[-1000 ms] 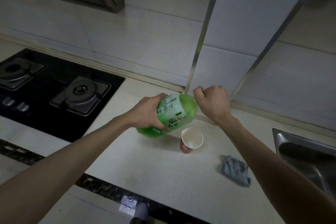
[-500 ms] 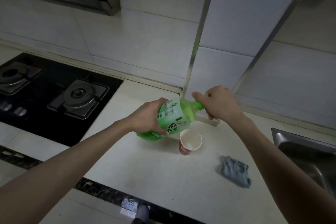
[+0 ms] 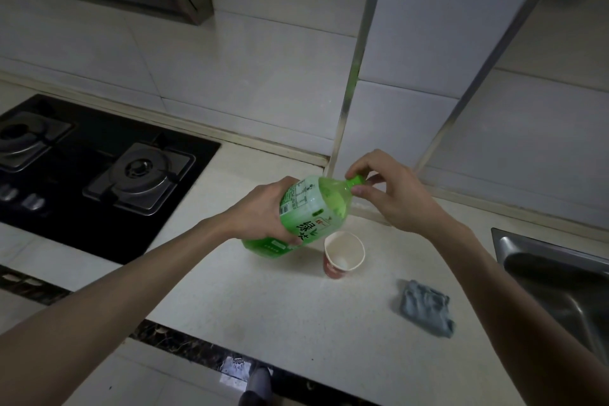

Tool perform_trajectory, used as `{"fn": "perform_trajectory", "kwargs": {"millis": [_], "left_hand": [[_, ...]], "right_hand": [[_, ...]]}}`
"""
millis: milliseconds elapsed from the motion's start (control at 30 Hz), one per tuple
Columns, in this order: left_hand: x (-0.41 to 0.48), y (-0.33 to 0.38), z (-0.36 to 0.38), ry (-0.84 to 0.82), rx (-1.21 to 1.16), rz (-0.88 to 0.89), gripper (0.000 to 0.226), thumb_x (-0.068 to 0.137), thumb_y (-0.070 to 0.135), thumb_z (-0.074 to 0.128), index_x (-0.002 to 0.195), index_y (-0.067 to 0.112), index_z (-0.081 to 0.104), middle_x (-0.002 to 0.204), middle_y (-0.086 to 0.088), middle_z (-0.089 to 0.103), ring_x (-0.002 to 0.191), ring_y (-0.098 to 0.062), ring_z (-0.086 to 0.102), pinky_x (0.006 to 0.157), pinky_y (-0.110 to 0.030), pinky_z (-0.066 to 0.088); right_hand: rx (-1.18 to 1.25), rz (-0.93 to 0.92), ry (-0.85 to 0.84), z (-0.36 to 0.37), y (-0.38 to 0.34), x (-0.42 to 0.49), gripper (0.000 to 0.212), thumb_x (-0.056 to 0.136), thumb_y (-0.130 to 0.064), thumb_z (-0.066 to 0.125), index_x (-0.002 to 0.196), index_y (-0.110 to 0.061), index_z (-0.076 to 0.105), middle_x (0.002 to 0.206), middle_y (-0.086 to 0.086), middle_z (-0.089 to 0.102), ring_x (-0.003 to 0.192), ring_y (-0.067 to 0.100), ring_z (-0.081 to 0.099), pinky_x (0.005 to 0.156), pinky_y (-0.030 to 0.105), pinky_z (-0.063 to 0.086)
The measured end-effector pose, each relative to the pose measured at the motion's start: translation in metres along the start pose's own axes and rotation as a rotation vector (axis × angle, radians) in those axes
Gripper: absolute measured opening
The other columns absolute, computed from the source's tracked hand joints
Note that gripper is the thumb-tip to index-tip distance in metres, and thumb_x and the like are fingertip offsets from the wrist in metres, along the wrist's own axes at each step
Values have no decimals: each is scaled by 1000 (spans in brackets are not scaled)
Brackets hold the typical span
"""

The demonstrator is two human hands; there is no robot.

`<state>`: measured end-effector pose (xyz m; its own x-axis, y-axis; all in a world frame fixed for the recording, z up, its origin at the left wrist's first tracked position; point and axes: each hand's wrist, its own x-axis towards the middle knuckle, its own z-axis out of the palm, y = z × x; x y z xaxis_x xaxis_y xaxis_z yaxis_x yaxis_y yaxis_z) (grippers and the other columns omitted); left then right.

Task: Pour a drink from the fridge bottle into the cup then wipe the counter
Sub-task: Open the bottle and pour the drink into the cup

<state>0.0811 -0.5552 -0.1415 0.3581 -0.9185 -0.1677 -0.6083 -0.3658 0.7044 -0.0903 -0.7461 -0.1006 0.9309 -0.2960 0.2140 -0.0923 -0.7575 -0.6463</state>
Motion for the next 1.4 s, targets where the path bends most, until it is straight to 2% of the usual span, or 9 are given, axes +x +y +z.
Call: {"fn": "perform_trajectory", "kwargs": {"millis": [133, 267, 533, 633, 767, 867, 967, 1167, 1400], "left_hand": [[0, -2, 1, 3, -27, -15, 90, 55, 29, 94, 130, 25, 45, 111, 12, 62, 103, -10, 61, 84, -30, 55], [2, -1, 3, 23, -30, -14, 91, 55, 29, 95, 130, 26, 44, 111, 14, 62, 103, -10, 61, 85, -29, 54], [3, -1, 6, 18, 25, 0, 88, 54, 32, 94, 128, 27, 45, 111, 14, 61, 102, -9, 60, 83, -30, 54], [4, 0, 6, 17, 22, -6, 88, 55, 32, 94, 128, 26, 45, 110, 13, 61, 102, -9, 60, 82, -29, 54], [6, 2, 8, 18, 12, -8, 90, 54, 30, 94, 129, 25, 45, 111, 12, 62, 102, -9, 61, 83, -28, 54], [7, 3, 9, 15, 23, -9, 90, 55, 31, 94, 130, 24, 45, 111, 12, 62, 101, -9, 61, 83, -28, 54], [8, 3, 10, 2, 38, -6, 90, 55, 31, 94, 129, 25, 44, 111, 12, 61, 102, -9, 60, 83, -28, 54], [8, 1, 14, -13, 50, -8, 90, 55, 31, 94, 130, 24, 44, 112, 13, 61, 102, -10, 60, 82, -28, 54], [11, 0, 13, -32, 83, 1, 92, 54, 34, 94, 130, 25, 44, 112, 13, 60, 102, -10, 60, 84, -32, 55]], "right_hand": [[36, 135, 10, -1, -2, 0, 32, 87, -28, 70, 115, -27, 56, 98, -9, 61, 93, 6, 62, 83, 28, 54], [-52, 323, 24, -1, -5, 3, 42, 90, -58, 51, 94, -19, 67, 75, -6, 70, 71, 7, 64, 68, 29, 52], [-97, 140, -62, -7, 1, -3, 14, 92, -24, 64, 104, -18, 66, 96, -1, 67, 85, 13, 60, 74, 27, 49], [-61, 44, -88, -9, 5, -7, 32, 88, -10, 67, 117, -23, 61, 109, -8, 58, 97, 5, 56, 82, 18, 50], [14, 178, -74, -3, 4, -7, 47, 89, -36, 66, 133, -28, 50, 117, -8, 57, 98, 7, 58, 82, 23, 53], [16, 282, 17, -3, 6, -6, 37, 93, -50, 53, 114, -21, 63, 97, -9, 66, 84, 9, 63, 76, 29, 52], [-18, 299, 13, -6, 10, -6, 25, 94, -42, 57, 98, -21, 69, 79, -9, 67, 73, 9, 62, 69, 27, 50], [-20, 198, -71, -11, 13, -11, 40, 92, -33, 62, 131, -30, 54, 115, -13, 58, 85, 4, 63, 77, 24, 53], [40, 330, -25, -9, 9, -12, 13, 91, -30, 65, 100, -22, 68, 79, -11, 68, 61, 5, 66, 62, 23, 55]]}}
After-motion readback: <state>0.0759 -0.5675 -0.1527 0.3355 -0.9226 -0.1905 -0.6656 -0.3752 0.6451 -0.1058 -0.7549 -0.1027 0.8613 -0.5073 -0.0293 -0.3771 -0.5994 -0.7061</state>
